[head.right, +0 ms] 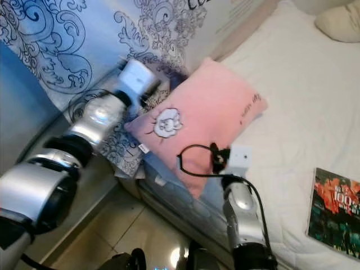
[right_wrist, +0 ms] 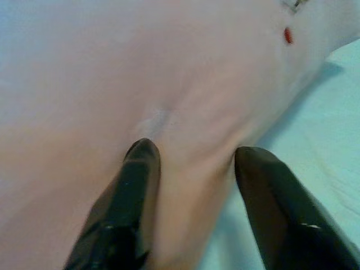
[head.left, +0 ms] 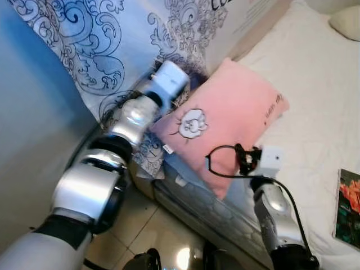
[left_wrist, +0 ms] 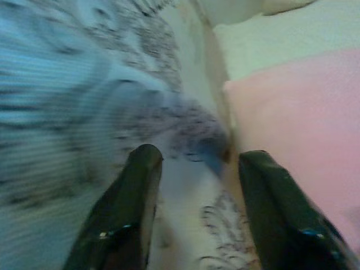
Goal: Clean up the room
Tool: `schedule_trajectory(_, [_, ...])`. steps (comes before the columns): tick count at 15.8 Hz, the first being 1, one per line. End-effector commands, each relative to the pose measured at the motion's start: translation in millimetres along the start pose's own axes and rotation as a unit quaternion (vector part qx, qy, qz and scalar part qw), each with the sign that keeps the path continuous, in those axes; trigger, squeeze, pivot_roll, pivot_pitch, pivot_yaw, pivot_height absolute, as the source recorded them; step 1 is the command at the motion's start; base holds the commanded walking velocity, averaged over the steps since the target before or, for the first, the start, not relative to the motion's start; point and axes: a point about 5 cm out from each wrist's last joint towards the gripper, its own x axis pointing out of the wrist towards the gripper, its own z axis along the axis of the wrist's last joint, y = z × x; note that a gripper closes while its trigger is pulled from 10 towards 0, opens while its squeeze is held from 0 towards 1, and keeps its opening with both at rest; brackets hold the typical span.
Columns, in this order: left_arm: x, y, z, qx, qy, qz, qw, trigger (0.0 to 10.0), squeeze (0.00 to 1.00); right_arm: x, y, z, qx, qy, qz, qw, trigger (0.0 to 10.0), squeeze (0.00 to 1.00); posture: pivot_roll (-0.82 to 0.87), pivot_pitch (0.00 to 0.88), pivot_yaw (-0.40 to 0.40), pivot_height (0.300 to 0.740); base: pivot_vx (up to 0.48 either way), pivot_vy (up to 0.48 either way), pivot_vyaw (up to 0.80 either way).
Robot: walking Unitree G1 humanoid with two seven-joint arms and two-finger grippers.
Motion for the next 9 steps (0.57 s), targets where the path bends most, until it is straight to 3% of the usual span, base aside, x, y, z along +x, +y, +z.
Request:
schedule_trajectory(1, [2.8,-7.7,5.4,0.000,-0.015,-0.015,1.000,10.0,1.00,3.5,5.3,10.2,-0.007,-0.017,0.009,1.000,10.0,1.00,-0.08,0.114,0.002,0.740,0.000,0.000,0.00])
schedule_trajectory(9, [2.8,-7.7,5.4,0.000,-0.015,-0.015,1.000,10.0,1.00,3.5,5.3,10.2,-0.007,-0.017,0.009,1.000,10.0,1.00,-0.08,0.114,0.002,0.740,0.000,0.000,0.00])
